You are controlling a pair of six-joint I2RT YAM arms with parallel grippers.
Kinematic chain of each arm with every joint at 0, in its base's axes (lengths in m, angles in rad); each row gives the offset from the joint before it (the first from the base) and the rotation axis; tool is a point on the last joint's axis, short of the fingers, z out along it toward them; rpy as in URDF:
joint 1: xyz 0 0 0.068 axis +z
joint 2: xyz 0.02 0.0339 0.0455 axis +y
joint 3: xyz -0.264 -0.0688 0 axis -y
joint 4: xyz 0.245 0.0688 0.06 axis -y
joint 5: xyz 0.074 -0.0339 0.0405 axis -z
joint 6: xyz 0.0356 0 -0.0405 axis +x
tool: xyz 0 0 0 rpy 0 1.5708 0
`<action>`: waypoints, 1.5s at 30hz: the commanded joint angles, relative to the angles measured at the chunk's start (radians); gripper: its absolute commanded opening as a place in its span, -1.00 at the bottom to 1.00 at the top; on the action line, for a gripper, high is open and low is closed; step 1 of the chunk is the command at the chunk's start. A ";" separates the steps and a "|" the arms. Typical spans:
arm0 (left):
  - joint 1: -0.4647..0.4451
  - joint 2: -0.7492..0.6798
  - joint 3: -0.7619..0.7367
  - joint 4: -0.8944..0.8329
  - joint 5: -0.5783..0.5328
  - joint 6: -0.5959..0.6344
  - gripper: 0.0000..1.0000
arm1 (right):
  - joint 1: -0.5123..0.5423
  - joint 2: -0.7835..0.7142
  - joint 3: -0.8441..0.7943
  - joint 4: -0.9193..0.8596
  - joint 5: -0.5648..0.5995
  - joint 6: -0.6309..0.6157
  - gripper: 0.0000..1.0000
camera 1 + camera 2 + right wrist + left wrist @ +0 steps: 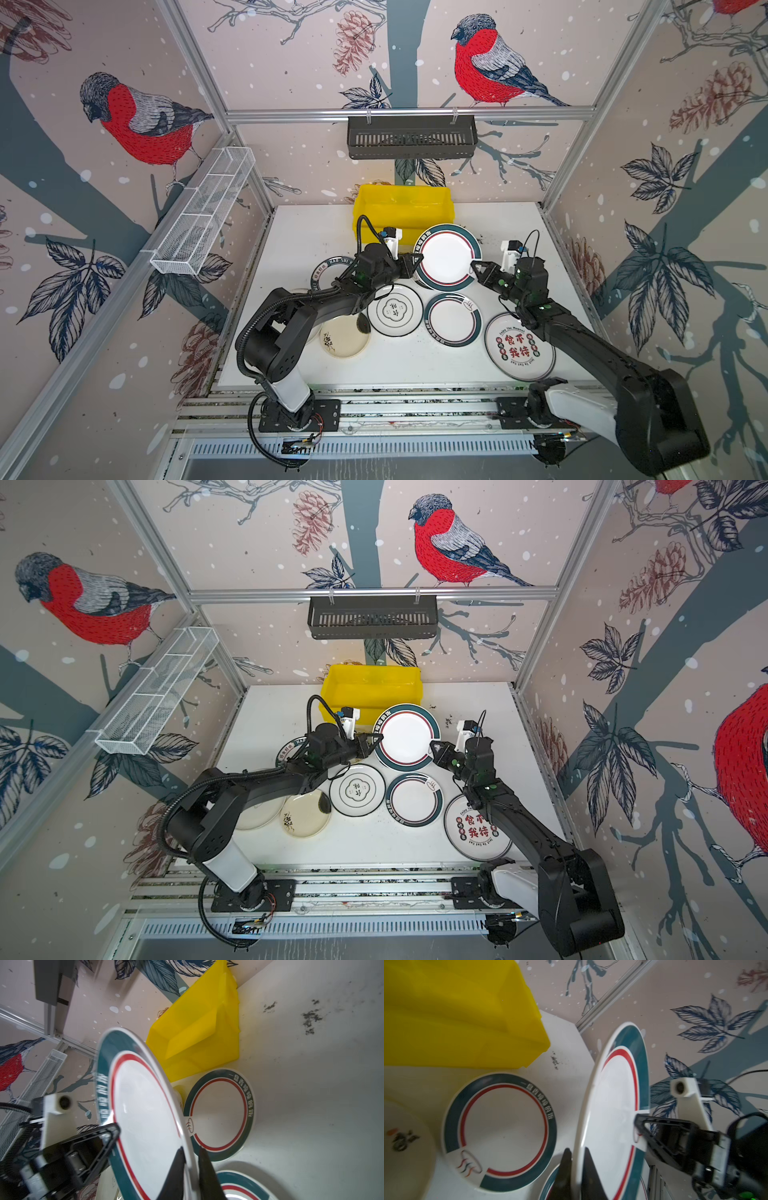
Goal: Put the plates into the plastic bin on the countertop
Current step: 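Carry the plate toward the left gripper and grasp its rim with the left gripper, then release with the right gripper while the left gripper lowers the plate into the bin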
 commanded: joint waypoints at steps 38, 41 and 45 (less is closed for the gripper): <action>0.467 0.340 0.443 -0.099 -0.066 0.077 -1.00 | 0.005 -0.422 -0.027 -0.321 0.286 -0.121 1.00; 0.472 0.387 0.508 -0.155 -0.082 0.105 -1.00 | 0.004 -0.439 -0.023 -0.357 0.305 -0.125 1.00; 0.472 0.436 0.573 -0.204 -0.117 0.145 -0.98 | 0.003 -0.468 -0.036 -0.378 0.321 -0.126 1.00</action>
